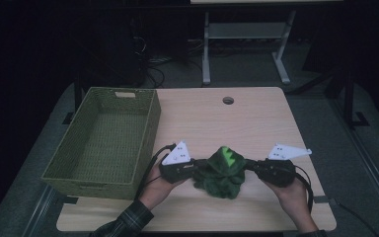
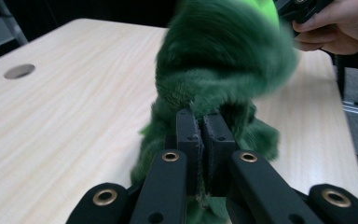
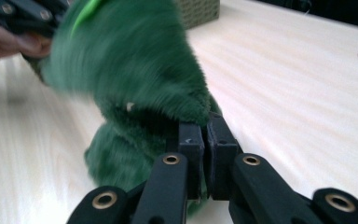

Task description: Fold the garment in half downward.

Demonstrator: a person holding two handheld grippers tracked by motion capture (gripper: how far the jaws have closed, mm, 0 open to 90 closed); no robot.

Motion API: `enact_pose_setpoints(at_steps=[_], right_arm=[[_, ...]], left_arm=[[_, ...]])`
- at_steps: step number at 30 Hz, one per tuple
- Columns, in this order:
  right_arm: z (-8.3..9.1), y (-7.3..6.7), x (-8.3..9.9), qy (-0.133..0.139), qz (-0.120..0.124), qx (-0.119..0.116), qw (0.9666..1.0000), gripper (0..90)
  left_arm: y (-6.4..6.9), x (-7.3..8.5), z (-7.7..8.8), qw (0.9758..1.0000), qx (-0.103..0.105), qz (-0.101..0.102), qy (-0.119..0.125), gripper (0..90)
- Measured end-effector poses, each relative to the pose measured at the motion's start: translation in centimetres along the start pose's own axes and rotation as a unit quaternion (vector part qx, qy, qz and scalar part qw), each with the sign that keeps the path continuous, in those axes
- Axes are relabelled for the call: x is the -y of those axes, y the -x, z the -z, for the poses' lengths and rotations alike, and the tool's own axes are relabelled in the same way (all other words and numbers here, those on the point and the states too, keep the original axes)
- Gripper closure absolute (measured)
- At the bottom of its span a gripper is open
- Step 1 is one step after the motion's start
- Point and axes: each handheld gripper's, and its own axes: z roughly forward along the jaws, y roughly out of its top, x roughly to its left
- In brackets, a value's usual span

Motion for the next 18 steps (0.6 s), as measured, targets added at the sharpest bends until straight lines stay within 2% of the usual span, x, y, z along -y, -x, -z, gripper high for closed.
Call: enact_pose_setpoints(at_steps=[6, 11, 14, 17, 18], right_arm=[[0.3, -1.2, 2.1, -0.031, 0.008, -0.012, 0.9994, 87.0], [0.2, -1.8, 3.1, -0.05, 0.007, -0.031, 0.9982, 87.3], [-0.1, -1.7, 3.8, -0.068, 0.007, -0.04, 0.9968, 87.3], [-0.7, -1.7, 4.4, -0.087, 0.009, -0.043, 0.9952, 87.3], [-0.9, -1.7, 4.5, -0.091, 0.014, -0.047, 0.9946, 87.2]], left_arm=[[1.4, 1.8, 0.4, 0.9994, 0.02, -0.002, -0.028, 86.7], [1.7, 3.5, 0.1, 0.9973, 0.044, 0.009, -0.058, 86.8], [1.5, 4.3, -0.3, 0.996, 0.048, 0.016, -0.074, 87.0], [1.6, 4.6, -0.9, 0.994, 0.055, 0.008, -0.094, 87.1], [1.7, 4.7, -1.2, 0.9928, 0.056, -0.004, -0.105, 87.0]])
